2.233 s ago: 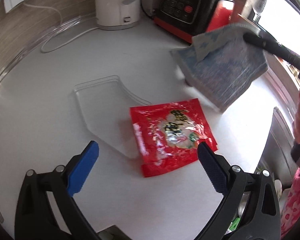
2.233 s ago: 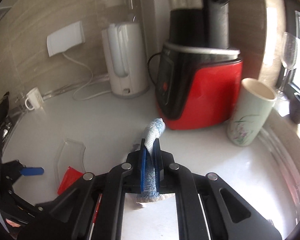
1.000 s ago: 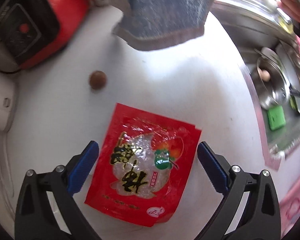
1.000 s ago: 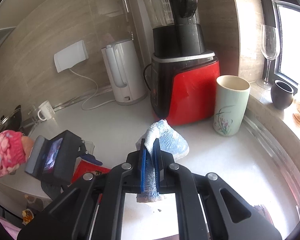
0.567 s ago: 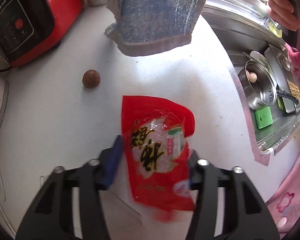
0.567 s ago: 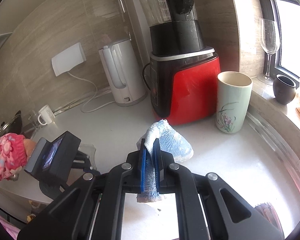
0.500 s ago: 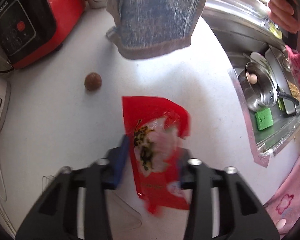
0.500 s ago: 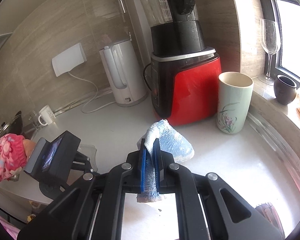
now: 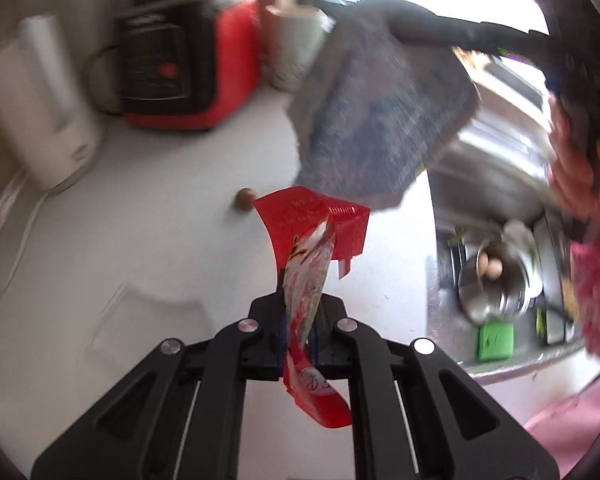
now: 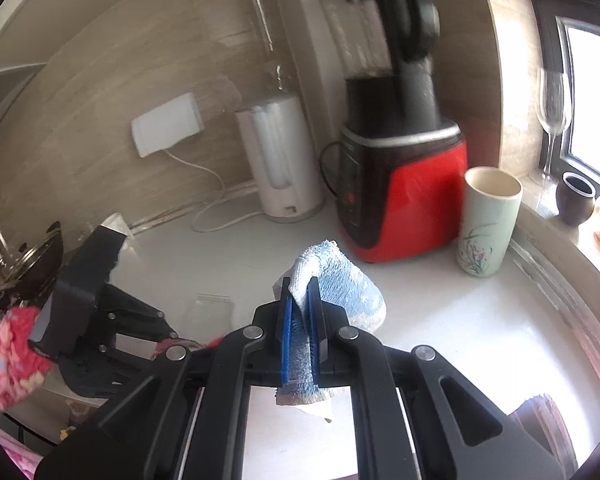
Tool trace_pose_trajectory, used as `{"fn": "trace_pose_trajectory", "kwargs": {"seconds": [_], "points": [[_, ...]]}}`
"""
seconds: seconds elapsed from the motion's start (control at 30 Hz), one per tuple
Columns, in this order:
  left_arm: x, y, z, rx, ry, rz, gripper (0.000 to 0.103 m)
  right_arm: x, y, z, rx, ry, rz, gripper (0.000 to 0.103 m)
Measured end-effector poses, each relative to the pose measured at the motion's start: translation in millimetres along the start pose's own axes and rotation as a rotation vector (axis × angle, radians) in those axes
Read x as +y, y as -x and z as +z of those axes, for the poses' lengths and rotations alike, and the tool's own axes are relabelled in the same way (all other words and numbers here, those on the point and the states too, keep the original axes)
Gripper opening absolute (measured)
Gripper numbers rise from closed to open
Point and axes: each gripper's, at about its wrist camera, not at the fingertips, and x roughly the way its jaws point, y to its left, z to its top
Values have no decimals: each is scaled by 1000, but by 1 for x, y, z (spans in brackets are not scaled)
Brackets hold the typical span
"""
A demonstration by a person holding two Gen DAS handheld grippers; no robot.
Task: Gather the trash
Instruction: 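Release the red packet into the green basket with the left tool while the right carries the towel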
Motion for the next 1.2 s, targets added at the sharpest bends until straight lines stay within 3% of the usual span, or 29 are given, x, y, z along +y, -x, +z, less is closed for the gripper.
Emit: {"fn": "trace_pose_trajectory", "kwargs": {"seconds": [0.13, 0.33, 0.47, 0.63, 0.93, 1.2], "points": [[-8, 38, -37, -35, 133, 48, 8, 42, 26, -2, -20, 14, 20, 8], [-30, 77, -106, -51, 254, 102, 8, 111, 57, -25, -18, 19, 81, 8], [-50, 104, -154, -60, 265, 128, 8, 156, 73, -51, -1, 5, 106, 8], [-60, 122, -215, -13, 242, 126, 8, 210, 83, -87, 35, -16, 111, 8], [-55, 100, -313, 80, 239, 46, 8, 266, 75, -157, 128, -57, 51, 8], [-43, 35, -353, 198, 257, -26, 10, 275, 62, -202, 204, -95, -33, 8]]}}
